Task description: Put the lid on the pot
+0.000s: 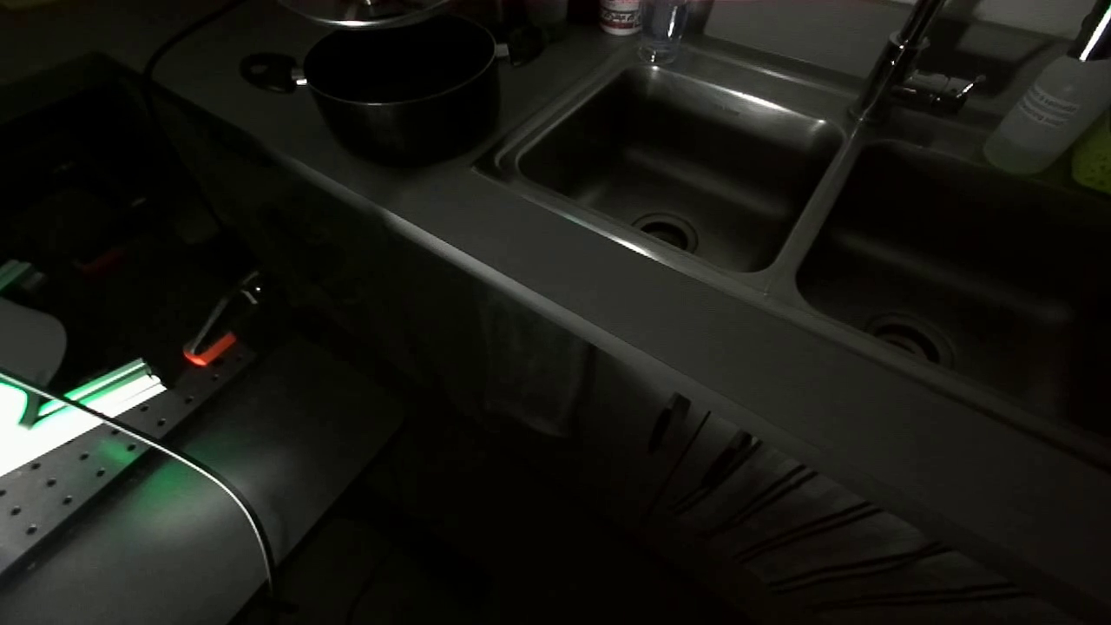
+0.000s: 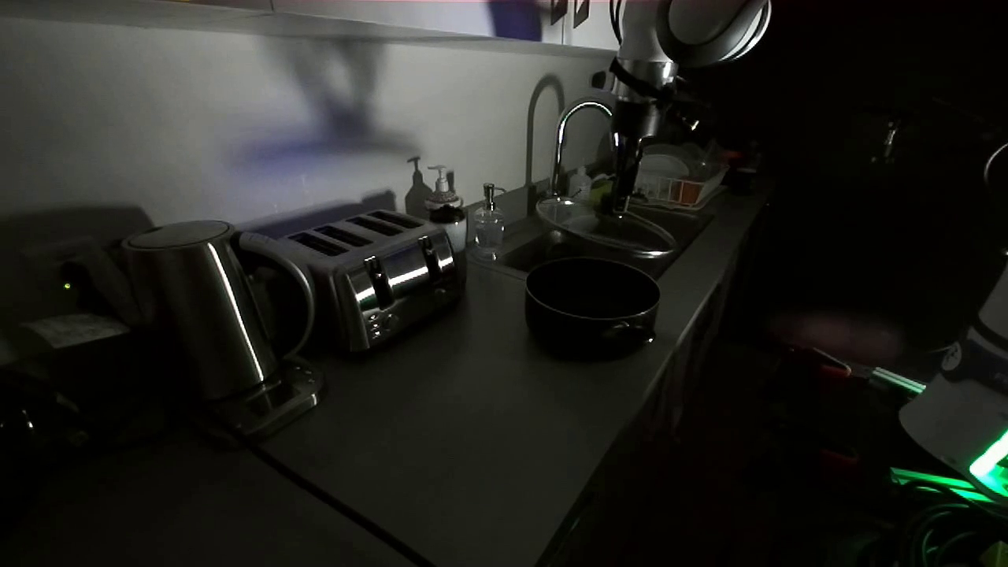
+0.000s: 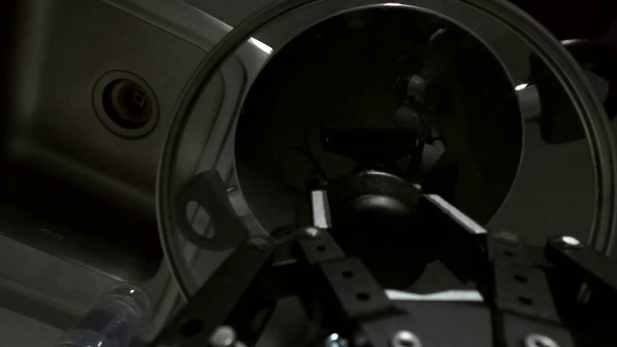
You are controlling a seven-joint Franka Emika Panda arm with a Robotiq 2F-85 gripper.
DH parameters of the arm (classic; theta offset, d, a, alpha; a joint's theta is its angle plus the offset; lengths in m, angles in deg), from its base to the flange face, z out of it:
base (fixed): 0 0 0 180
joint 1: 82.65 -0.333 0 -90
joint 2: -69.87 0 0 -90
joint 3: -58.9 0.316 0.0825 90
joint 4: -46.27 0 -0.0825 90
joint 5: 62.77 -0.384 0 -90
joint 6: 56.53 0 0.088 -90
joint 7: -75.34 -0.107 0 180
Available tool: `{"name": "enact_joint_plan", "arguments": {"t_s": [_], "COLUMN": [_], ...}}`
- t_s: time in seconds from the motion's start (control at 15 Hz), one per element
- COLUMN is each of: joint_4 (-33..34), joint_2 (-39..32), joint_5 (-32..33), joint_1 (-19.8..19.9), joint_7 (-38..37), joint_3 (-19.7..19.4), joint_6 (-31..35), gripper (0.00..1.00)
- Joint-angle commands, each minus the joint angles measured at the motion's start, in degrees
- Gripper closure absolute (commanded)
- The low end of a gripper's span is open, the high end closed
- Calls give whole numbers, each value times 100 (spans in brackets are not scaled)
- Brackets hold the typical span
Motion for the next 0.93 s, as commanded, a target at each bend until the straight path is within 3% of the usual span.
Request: {"name": "enact_joint_plan", "arguments": {"t_s": [0.0, 0.87], "joint_4": [177, 406], "joint_2": [-47, -800], "joint_5": [219, 801], "joint_1": [-92, -110], "joint_7": [74, -144], "joint_3": [148, 339], "joint_6": [-328, -442], "gripper": [75, 75]}}
